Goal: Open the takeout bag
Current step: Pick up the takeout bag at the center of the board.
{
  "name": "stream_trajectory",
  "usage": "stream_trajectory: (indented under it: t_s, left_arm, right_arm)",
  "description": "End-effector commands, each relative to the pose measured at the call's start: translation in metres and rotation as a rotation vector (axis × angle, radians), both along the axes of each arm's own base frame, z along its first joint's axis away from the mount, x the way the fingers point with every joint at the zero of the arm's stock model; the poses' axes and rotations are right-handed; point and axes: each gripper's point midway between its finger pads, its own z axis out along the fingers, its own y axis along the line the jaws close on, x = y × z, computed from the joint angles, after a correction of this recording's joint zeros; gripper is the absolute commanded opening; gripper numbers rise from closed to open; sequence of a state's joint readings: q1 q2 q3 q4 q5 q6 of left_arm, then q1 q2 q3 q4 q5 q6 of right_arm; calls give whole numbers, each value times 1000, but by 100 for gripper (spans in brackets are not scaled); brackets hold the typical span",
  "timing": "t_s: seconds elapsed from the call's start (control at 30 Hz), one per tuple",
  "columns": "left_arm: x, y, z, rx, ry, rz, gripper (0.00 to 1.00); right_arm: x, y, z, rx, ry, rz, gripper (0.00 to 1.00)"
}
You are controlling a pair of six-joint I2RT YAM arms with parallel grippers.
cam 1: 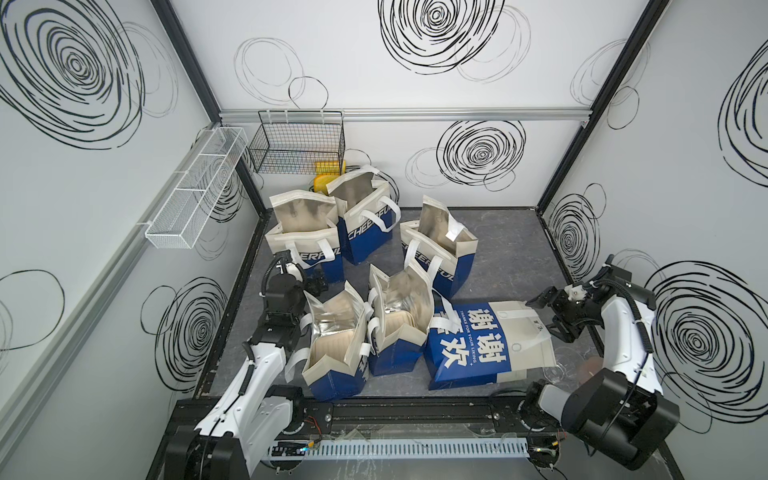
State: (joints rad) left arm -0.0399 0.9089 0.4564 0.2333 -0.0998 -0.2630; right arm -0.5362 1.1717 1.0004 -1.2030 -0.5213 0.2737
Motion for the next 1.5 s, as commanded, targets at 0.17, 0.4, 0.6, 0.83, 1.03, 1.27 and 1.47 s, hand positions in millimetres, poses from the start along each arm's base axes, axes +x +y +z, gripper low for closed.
stream_trajectory:
  t_s: [0.17, 0.4, 0.6, 0.83, 1.03, 1.27, 1.47]
  left_arm:
    - [-2, -3, 4, -24, -26, -15, 98]
    - [3, -3, 4, -46, -29, -11, 98]
    - [7, -6, 3, -67, -21, -17, 98]
    - [10, -8, 4, -72, -14, -30, 98]
    - [12, -11, 6, -54, -7, -44, 98]
    - [12, -14, 7, -36, 2, -55, 98]
    - [11, -21, 7, -12, 11, -72, 98]
  right_arm:
    - [9, 16, 7, 102, -52, 40, 74]
    - [-4, 32, 2, 131, -35, 70, 59]
    - [-19, 48, -2, 135, -22, 113, 61]
    - [-26, 51, -3, 132, -10, 112, 31]
    - [-21, 46, 10, 118, -24, 73, 0]
    - [10, -3, 83, -170, -174, 4, 0]
    - [36, -50, 157, -523, -268, -11, 0]
